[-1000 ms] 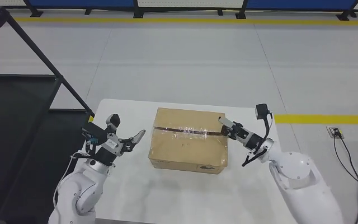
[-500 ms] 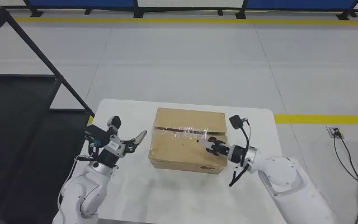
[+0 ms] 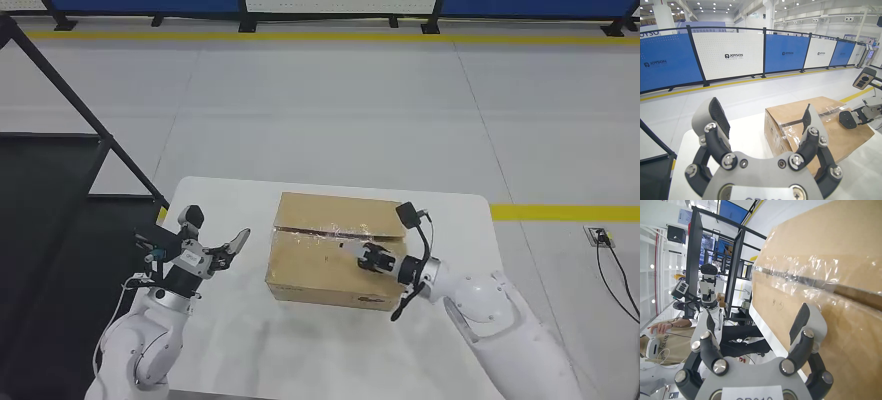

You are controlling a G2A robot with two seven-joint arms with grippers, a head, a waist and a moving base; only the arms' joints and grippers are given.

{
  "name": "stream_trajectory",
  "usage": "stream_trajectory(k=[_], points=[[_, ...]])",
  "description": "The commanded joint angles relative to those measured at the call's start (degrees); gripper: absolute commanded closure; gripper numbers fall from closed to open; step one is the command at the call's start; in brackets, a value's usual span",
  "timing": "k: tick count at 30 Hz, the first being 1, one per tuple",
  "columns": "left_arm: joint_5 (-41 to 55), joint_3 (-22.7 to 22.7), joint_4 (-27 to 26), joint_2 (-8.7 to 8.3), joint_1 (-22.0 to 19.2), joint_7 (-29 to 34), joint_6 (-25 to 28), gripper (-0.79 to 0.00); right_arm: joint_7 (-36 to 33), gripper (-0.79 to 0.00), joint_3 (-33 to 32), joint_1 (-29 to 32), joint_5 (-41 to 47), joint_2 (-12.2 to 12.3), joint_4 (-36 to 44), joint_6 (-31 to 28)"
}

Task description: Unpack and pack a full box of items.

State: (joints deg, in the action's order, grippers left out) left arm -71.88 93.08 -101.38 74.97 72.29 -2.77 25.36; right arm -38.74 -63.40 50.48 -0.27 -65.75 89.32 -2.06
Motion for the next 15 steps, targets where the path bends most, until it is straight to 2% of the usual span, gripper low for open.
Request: stream_trajectory(k=[1,10,15], points=[[0.03,-0.07,-0.03,-0.1,-0.01,-0.13,0.01,-0.785,1.28,-0.785,-0.01,0.2,-0.59,-0.06,0.45,0.23],[0.22,-0.87,0.18,-0.45,-0.18,-0.14,-0.33,-0.785,3.84,-0.785,-2.38,2.51,-1.54,0.18,3.3,0.74],[0.12,-1.41,0.43,-0.63,-0.55,-0.14,-0.46,-0.785,0.85,-0.785,-3.65,3.52,-0.25,0.47,4.33,-0.32]])
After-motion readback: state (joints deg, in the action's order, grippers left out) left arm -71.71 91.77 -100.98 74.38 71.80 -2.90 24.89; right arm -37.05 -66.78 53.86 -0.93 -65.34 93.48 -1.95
